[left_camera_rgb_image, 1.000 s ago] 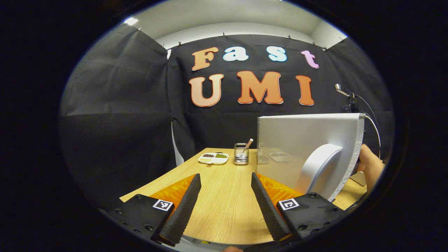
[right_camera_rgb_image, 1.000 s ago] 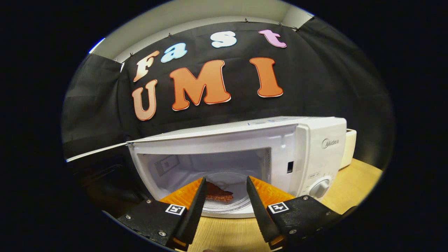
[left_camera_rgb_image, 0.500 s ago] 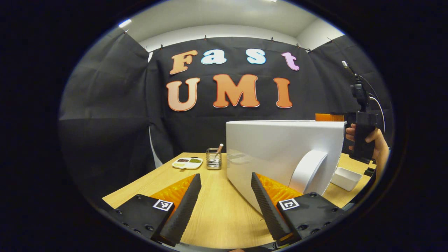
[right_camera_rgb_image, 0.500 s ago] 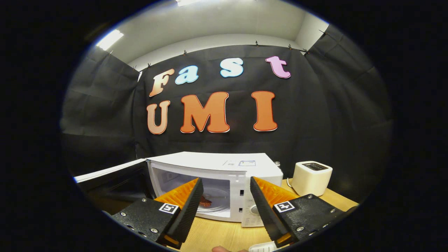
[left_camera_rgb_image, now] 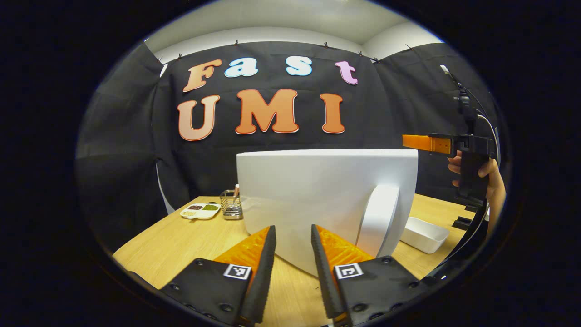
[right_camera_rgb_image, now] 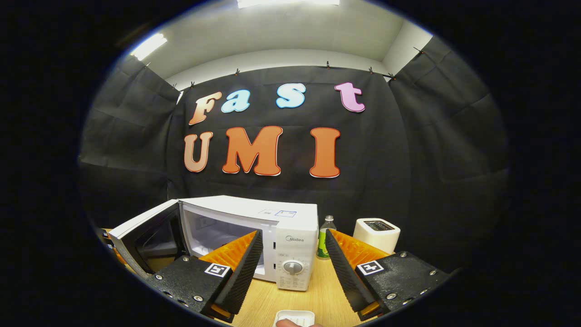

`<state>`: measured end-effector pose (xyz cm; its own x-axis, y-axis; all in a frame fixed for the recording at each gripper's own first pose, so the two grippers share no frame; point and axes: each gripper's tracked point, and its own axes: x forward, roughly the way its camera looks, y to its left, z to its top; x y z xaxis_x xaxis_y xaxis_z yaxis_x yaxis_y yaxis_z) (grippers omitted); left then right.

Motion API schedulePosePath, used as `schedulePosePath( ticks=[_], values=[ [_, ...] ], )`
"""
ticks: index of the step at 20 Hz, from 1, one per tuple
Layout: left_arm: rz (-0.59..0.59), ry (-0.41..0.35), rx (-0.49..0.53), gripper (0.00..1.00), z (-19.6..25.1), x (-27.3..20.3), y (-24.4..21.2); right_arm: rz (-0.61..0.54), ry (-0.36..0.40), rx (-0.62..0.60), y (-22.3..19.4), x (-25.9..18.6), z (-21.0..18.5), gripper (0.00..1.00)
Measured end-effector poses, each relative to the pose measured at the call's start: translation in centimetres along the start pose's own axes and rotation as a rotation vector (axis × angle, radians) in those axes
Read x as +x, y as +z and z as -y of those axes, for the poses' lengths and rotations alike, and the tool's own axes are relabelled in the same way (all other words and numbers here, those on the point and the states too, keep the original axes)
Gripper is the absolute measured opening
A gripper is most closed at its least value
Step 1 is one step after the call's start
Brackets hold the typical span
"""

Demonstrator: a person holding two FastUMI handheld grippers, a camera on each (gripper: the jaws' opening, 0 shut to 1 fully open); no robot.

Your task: Open the microwave oven with the left hand, put the food in, and close the microwave oven.

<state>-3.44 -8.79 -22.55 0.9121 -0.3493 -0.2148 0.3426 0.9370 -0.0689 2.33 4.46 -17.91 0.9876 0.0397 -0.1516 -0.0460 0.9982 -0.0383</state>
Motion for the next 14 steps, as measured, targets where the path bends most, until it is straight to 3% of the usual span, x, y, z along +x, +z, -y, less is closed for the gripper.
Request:
schedulePosePath(
  ticks=[1, 4, 7, 14],
  values=[
    [-0.001, -0.012, -0.004, 0.37, 0.8, 0.7, 0.0, -0.009, 0.001, 0.000, -0.3, -0.3, 0.4, 0.86],
    [-0.027, -0.051, -0.029, 0.11, 2.9, 2.4, -0.8, -0.019, -0.007, -0.012, -0.4, -1.1, 1.9, 0.87],
    [-0.031, -0.119, -0.077, 0.09, 5.4, 3.8, -0.6, -0.011, -0.025, -0.031, 0.1, -1.9, 3.8, 0.88],
    [-0.088, -0.141, -0.048, 0.12, 9.5, 7.7, -2.3, 0.004, -0.012, -0.014, 0.7, -3.8, 6.5, 0.88]
  ],
)
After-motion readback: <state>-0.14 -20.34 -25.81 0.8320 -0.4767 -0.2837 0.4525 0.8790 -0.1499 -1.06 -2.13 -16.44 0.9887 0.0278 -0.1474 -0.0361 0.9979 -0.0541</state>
